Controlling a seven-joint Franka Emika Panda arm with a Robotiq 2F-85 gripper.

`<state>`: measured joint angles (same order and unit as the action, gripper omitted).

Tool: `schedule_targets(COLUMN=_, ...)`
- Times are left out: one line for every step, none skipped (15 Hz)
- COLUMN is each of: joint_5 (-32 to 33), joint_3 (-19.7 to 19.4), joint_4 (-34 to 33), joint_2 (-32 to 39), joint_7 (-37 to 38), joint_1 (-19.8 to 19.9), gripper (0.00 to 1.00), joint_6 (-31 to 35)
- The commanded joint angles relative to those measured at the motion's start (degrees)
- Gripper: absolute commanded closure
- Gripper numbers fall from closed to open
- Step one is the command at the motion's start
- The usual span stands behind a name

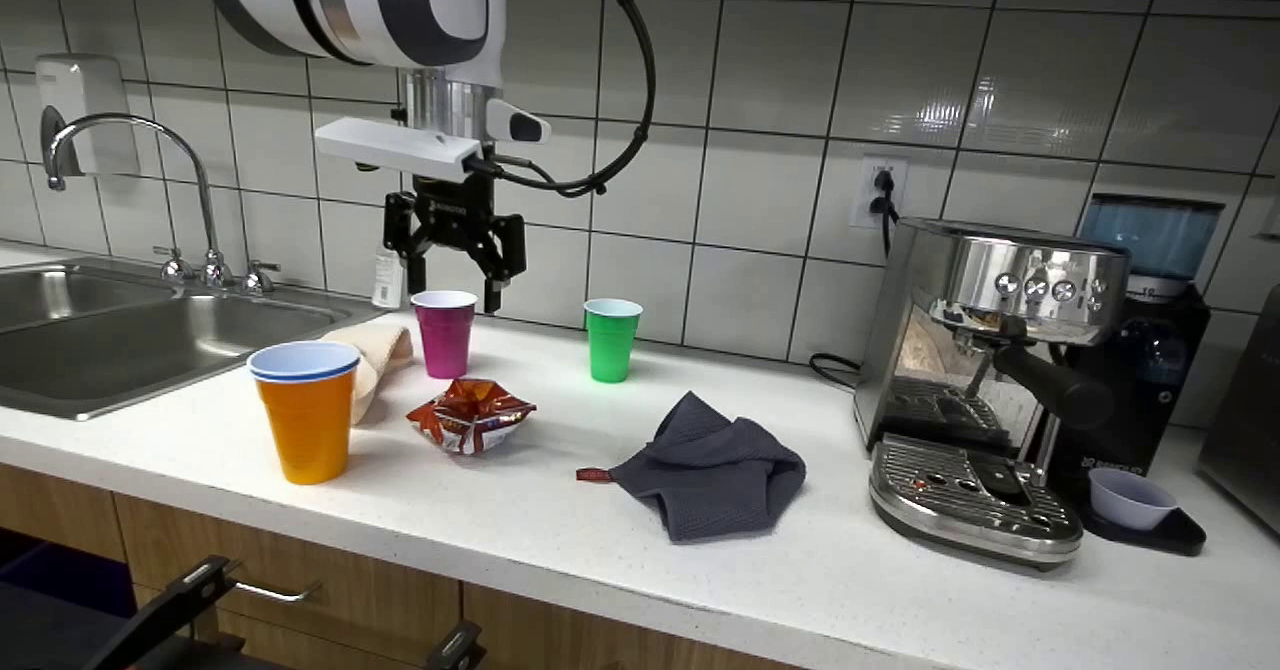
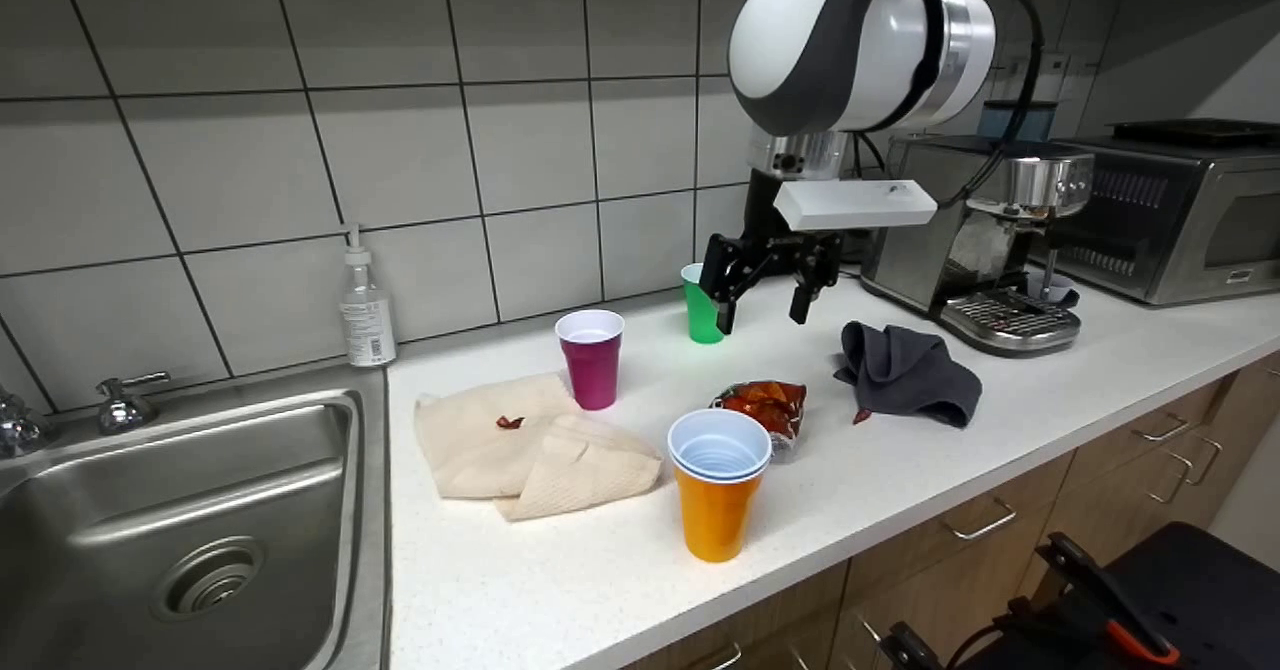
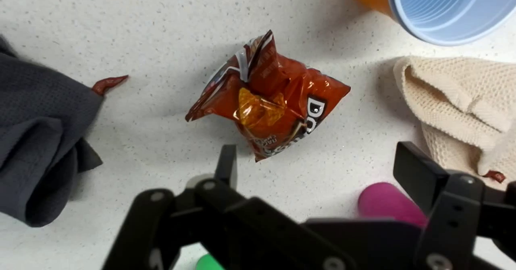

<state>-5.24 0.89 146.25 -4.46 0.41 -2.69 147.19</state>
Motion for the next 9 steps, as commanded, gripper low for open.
schedule_targets(joint_5=1.8, joint_3=0.1, joint_4=-3.7, joint_2=2.0, joint_7=3.1, joint_1=0.9, gripper=0.00, joint_6=-1.0)
schedule_targets(joint_5=1.9, joint_3=0.1, joint_4=-4.3, joint_2=2.3, joint_7=3.3, joint_1=0.9, gripper=0.00, joint_6=-1.0)
schedule_targets(joint_5=1.9, joint_3=0.1, joint_4=-5.1, joint_2=2.8, joint_7=3.5, joint_1=0.9, gripper=0.00, joint_6=-0.9)
schedule_targets(joint_5=1.9, joint_3=0.1, joint_4=-5.9, joint_2=3.4, joint_7=3.6, joint_1=0.9, gripper=0.00, joint_6=-0.9)
schedule_targets(joint_5=1.9, joint_3=0.1, joint_4=-6.6, joint_2=3.9, joint_7=3.7, joint_1=0.9, gripper=0.00, joint_6=-0.9)
schedule_targets(joint_5=2.0, joint_3=0.0, joint_4=-7.4, joint_2=4.5, joint_7=3.5, joint_1=0.9, gripper=0.00, joint_6=-1.0)
schedule_targets(joint_5=2.0, joint_3=-0.1, joint_4=-8.1, joint_2=5.2, joint_7=3.0, joint_1=1.0, gripper=0.00, joint_6=-1.2)
schedule_targets(joint_5=0.5, joint_3=0.1, joint_4=-5.4, joint_2=3.2, joint_7=1.7, joint_1=0.6, gripper=0.00, joint_6=-0.2)
schedule_targets(joint_5=0.6, joint_3=0.1, joint_4=-6.0, joint_2=3.8, joint_7=1.7, joint_1=0.7, gripper=0.00, joint_6=-0.2)
